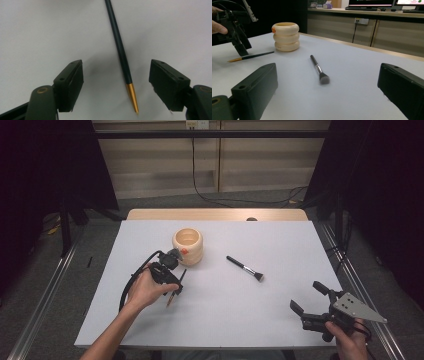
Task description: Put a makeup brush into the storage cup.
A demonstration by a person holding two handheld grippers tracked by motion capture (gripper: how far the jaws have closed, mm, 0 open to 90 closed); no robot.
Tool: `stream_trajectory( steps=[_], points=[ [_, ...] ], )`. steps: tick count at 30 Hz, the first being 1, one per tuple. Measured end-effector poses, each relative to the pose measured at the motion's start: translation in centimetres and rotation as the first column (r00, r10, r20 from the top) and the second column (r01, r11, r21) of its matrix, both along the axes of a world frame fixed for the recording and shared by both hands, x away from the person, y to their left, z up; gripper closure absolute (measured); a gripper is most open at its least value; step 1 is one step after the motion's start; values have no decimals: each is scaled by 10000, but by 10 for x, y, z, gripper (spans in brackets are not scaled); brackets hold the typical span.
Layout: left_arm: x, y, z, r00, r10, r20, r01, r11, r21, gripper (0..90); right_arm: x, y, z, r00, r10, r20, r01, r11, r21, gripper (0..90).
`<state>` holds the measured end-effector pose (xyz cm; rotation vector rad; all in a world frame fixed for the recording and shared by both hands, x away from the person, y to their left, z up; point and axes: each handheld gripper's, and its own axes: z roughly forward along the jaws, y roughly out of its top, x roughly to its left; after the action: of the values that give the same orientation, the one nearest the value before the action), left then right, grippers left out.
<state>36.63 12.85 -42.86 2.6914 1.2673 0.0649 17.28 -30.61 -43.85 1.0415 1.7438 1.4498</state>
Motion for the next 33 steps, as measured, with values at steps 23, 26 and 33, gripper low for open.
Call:
stream_trajectory(
  steps=[23, 26, 33],
  points=[
    [-1, -10, -13, 9989, 190, -425, -180, 9995, 243, 586, -1, 0, 0, 10000, -16, -3, 16, 10000, 18, 22],
    [1, -8, -13, 9990, 106, -441, -93, 9995, 310, 656, -1, 0, 0, 10000, -22, 4, 22, 10000, -30, 22],
    [2, -13, -13, 9985, -285, -462, 316, 9971, 687, 695, -1, 0, 0, 10000, -18, 5, 18, 10000, 17, 22]
  ],
)
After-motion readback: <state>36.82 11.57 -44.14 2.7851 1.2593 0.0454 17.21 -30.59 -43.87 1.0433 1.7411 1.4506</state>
